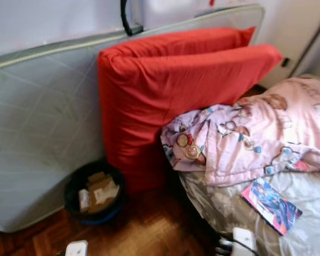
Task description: Clean up the room
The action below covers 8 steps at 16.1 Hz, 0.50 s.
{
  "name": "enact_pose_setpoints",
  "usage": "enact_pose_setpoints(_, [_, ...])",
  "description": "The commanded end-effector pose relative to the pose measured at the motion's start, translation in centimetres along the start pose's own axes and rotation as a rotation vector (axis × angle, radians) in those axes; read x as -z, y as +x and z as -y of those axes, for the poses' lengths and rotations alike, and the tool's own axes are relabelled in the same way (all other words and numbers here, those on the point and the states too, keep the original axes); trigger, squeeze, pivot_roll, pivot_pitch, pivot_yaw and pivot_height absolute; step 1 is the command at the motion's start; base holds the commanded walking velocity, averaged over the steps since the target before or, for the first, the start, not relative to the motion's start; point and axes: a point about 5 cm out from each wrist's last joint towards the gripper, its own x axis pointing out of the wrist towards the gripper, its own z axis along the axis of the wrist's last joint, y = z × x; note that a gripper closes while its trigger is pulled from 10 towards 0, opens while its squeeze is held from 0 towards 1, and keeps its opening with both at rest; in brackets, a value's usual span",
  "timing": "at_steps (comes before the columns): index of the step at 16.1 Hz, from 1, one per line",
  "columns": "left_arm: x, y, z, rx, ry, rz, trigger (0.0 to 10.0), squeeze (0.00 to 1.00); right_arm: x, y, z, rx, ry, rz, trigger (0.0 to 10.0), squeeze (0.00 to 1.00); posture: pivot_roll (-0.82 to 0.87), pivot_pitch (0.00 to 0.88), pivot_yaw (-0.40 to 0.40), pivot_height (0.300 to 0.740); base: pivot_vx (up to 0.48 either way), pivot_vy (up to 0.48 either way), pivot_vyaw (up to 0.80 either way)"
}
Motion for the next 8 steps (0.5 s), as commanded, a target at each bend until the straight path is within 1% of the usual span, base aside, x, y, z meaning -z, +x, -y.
enact_pose_setpoints(1, [0.83,-0.13,0.43,0.008,-0.012,-0.029,10.0,0.0,0.44,-0.29,1.37,0.036,-0.003,-0.009,10.0,0.0,0.06,0.078,-0.014,0.74,0.0,0.334,0.0])
enact_pose_setpoints(4, [0.99,-0.17,0.41,0.007,-0.014,-0.034,10.0,0.0,0.94,-0.45,1.53,0.036,-0.002,-0.02,10.0,0.0,0.06,0.081,-0.014,0.74,0.0,0.336,0.0])
enact_pose_setpoints(8, [0.9,-0.14,0.48,0.008,-0.017,-0.031,10.0,0.0,0.65,-0.35,1.38,0.03,-0.012,-0.016,10.0,0.0,0.07,0.082,-0.017,0.74,0.0,0.334,0.0])
